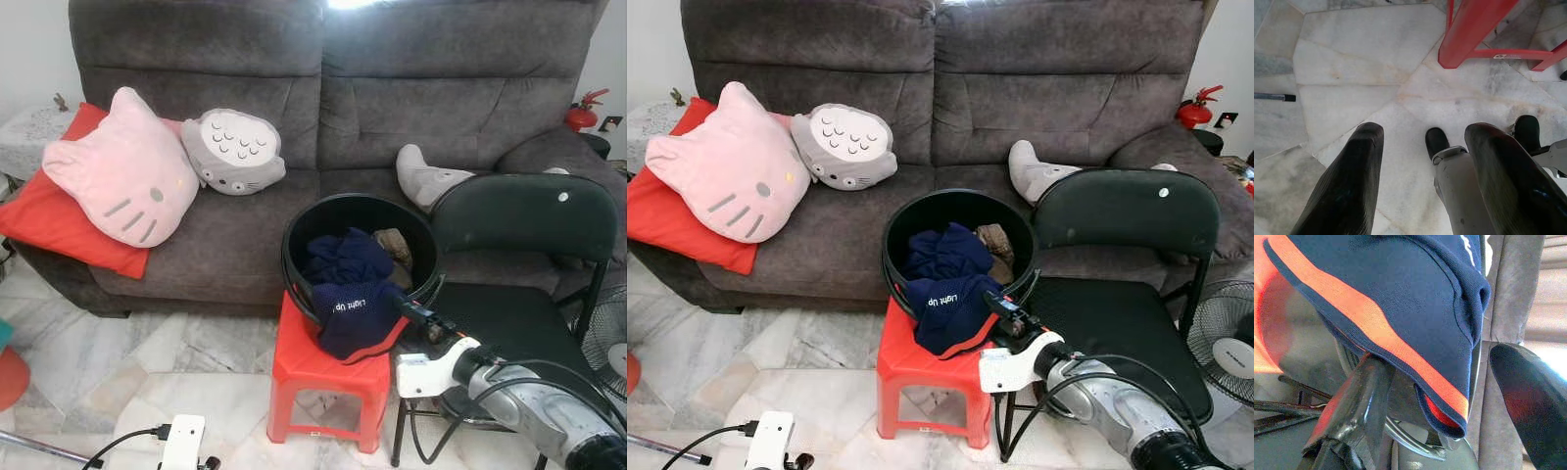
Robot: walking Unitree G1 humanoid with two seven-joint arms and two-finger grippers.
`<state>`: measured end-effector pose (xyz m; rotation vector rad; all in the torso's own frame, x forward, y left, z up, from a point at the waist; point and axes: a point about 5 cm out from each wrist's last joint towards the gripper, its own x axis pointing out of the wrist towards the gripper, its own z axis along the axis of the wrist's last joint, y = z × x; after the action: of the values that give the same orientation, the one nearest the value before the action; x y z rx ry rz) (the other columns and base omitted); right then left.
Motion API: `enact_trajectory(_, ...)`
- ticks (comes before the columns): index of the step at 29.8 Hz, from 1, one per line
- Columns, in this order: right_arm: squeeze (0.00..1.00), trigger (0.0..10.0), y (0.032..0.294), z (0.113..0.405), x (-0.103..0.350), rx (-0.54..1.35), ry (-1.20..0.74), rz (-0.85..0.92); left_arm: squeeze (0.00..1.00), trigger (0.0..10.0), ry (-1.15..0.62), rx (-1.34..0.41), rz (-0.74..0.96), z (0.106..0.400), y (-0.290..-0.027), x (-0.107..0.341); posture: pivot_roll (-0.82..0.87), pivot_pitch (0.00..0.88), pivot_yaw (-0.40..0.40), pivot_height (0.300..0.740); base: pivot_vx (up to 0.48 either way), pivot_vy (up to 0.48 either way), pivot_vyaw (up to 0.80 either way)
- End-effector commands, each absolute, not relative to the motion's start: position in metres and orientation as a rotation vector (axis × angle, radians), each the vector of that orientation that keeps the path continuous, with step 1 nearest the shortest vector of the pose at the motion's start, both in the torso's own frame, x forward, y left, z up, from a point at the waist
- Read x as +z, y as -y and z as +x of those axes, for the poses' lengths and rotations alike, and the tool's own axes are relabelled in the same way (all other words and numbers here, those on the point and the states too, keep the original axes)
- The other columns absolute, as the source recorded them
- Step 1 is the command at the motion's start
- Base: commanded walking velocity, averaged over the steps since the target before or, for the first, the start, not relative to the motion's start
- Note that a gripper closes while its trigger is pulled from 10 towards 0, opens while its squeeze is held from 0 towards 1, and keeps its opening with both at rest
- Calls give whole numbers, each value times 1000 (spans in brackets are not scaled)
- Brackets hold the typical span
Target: Hang hanger
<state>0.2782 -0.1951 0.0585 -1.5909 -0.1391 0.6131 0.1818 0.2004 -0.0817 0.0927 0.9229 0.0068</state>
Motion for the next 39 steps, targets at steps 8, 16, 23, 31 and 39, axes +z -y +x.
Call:
enact_trajectory(8,0,10000,192,282,63,588,155,-1581,0,10000,-929,2,115,180,-202,-82,-60,0,12,740,0,0,0)
enact_trajectory(16,0,10000,191,285,65,570,180,-1592,0,10000,-929,4,116,180,-202,-82,-60,0,11,740,0,0,0)
enact_trajectory(23,0,10000,194,289,75,509,207,-1602,0,10000,-928,2,116,180,-202,-82,-60,0,11,740,0,0,0)
enact_trajectory(31,0,10000,189,287,75,525,239,-1578,0,10000,-930,-2,117,180,-202,-82,-62,1,11,740,0,0,0)
enact_trajectory(39,0,10000,178,284,77,563,301,-1544,0,10000,-930,-4,117,180,-202,-82,-60,0,9,740,0,0,0)
